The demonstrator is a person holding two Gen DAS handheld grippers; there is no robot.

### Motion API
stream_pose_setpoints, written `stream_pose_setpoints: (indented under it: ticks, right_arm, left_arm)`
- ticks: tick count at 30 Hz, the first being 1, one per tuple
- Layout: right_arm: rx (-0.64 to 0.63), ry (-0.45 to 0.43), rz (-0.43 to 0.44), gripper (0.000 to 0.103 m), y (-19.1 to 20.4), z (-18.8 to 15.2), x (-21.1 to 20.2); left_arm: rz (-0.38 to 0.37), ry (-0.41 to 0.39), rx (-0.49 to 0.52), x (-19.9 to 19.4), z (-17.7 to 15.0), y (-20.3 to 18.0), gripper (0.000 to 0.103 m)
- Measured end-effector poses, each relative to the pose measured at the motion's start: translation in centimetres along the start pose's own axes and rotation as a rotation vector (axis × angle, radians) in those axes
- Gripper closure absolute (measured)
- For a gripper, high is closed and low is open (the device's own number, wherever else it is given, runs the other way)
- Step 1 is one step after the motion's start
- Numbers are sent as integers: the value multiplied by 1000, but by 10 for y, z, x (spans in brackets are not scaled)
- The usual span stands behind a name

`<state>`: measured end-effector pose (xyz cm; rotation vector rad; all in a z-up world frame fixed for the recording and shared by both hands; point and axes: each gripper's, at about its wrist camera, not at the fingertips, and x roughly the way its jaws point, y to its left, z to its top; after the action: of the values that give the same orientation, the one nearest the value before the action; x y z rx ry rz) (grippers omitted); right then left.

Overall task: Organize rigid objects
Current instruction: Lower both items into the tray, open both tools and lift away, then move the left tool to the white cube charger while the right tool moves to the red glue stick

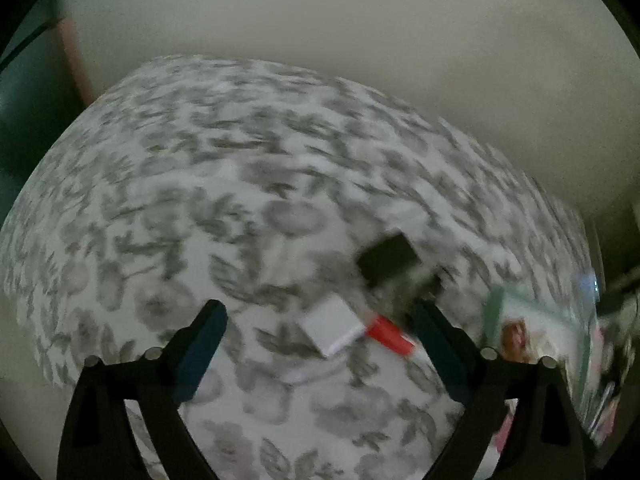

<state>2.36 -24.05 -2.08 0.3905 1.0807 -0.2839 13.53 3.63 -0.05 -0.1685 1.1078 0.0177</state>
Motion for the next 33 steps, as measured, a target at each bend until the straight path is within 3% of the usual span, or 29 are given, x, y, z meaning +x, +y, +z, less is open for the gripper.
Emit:
stream_pose_setpoints:
  ticks: [12, 25, 33]
  right_arm:
    - [-52, 28, 98, 0, 63, -2, 19]
    - [-135, 73, 135, 0, 123, -10, 48]
    - [-144, 95, 135, 0, 142, -11, 67]
  left_arm:
    - [34, -47, -89, 2, 15, 53, 0]
    - [92, -6, -192, 21, 16, 94, 0]
    - [72, 86, -197, 47, 12, 91, 0]
